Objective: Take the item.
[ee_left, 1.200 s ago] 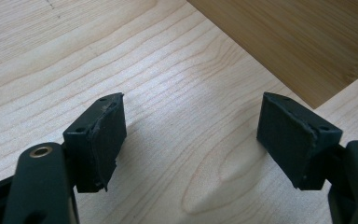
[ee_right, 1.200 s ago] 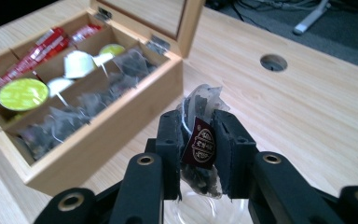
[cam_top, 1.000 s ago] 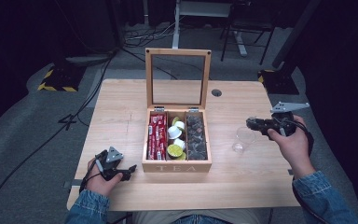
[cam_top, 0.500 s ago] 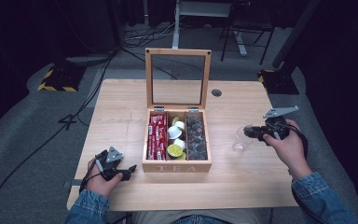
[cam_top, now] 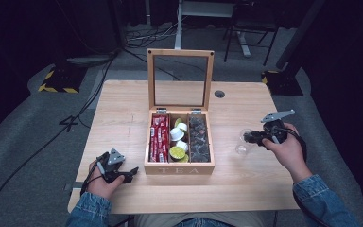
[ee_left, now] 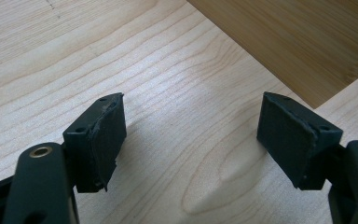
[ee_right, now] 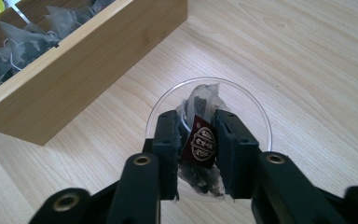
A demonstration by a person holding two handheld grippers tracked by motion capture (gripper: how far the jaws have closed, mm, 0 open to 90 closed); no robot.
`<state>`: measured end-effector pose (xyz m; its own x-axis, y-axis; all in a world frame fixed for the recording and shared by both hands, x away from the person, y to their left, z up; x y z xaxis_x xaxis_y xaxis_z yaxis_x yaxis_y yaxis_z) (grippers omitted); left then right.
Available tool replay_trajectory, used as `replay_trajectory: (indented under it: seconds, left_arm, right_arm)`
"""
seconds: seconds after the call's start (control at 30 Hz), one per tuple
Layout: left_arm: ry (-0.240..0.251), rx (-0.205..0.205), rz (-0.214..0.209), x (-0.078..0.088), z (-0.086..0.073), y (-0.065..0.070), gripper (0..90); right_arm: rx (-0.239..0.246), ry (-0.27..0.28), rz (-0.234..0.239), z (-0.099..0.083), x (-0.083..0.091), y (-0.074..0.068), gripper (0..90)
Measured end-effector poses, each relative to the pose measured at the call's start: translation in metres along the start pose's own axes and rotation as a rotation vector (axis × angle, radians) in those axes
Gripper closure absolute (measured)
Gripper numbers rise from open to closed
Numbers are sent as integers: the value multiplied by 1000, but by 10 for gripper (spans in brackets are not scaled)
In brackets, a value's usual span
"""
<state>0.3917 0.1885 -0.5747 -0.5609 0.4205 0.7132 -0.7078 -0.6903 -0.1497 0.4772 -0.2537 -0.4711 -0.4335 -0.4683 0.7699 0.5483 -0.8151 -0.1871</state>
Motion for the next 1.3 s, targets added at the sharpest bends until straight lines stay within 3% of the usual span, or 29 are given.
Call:
replay_trajectory:
  seconds: [0.2,0.37,0.63,0.93,1.3]
  left_arm:
    - [0,0,0,0,0,0,242]
    - [0,0,0,0,0,0,241]
    - [1,4,0,-1,0,0,236]
    - [-4,17,9,0,-2,-6,235]
    - [-3,19,13,-1,-1,-7,226]
  right_arm:
    - [-10,28,9,2,-1,0,520]
    - [-13,71,14,7,0,-1,470]
    - [-6,134,37,20,7,-7,423]
    - [-3,252,68,48,22,-18,364]
    - [17,342,91,86,38,-36,341]
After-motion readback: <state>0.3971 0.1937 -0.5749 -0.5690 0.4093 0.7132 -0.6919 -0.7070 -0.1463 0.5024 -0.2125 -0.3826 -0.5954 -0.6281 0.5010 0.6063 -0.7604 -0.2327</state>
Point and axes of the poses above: each handheld gripper's, and its own axes: x roughly backward along the jaws, z roughly out of its top, y roughly to its right, the point moved 10 cm from there along -x, roughly forward along the jaws, and after that the axes turned 14 degrees about -x, right-handed, at the moved point
